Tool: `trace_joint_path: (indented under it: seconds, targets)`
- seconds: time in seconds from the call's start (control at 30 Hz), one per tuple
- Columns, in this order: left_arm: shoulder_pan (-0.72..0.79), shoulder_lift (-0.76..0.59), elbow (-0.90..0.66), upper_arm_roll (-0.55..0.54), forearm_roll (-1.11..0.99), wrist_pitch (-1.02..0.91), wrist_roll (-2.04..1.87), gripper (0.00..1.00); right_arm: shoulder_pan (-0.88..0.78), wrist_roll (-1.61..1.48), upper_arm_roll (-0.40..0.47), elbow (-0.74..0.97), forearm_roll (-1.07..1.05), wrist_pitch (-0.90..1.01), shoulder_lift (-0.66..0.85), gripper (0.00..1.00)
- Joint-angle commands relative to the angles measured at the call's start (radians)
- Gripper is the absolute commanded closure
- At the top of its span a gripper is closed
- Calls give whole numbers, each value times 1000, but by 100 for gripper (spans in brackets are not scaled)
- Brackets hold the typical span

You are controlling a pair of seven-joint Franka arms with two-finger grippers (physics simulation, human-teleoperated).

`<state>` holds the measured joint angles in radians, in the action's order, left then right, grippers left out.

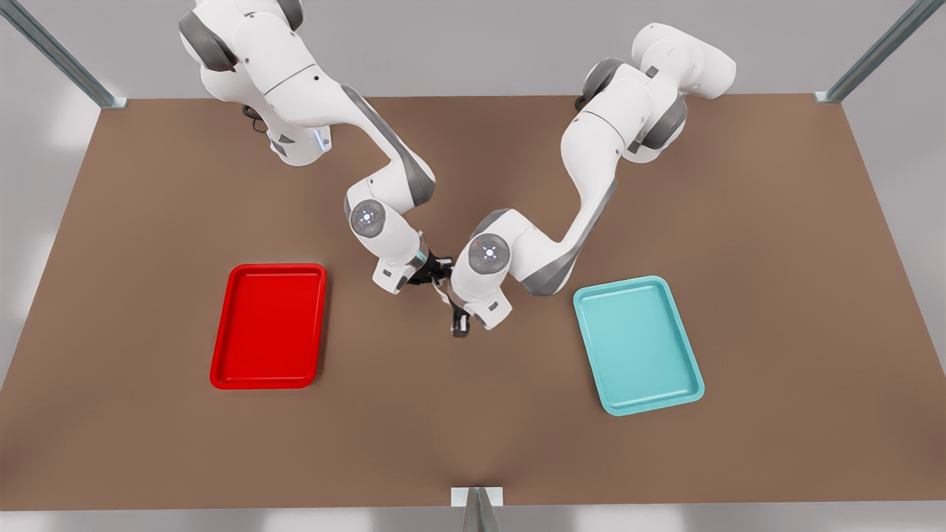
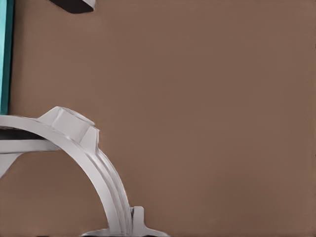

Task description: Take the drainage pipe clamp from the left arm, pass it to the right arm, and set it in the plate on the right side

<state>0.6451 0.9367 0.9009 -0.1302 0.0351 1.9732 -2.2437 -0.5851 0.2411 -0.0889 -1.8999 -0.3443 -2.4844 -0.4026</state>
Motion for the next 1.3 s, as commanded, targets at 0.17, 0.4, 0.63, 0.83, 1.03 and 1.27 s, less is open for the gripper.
trace_joint_path:
  seconds: [0.17,0.4,0.63,0.83,1.03,1.27]
  targets:
    - [-7,-13,0,-14,62,-27,-2,0,4,10,1,7,7,2,-1,79]
    - [-237,-117,-2,-58,82,-339,260,0,39,-25,9,15,8,12,-19,79]
    - [-561,-317,50,-48,-172,-755,2246,0,298,-107,14,-87,244,159,96,79]
    - [-558,-601,428,-69,-50,-599,2300,0,574,-486,14,-85,320,294,122,79]
    - [-565,-581,355,-88,-138,-619,2408,0,686,-637,35,-119,367,233,53,79]
    - [-582,-581,355,-85,-133,-626,2434,0,696,-635,34,-143,366,183,16,60]
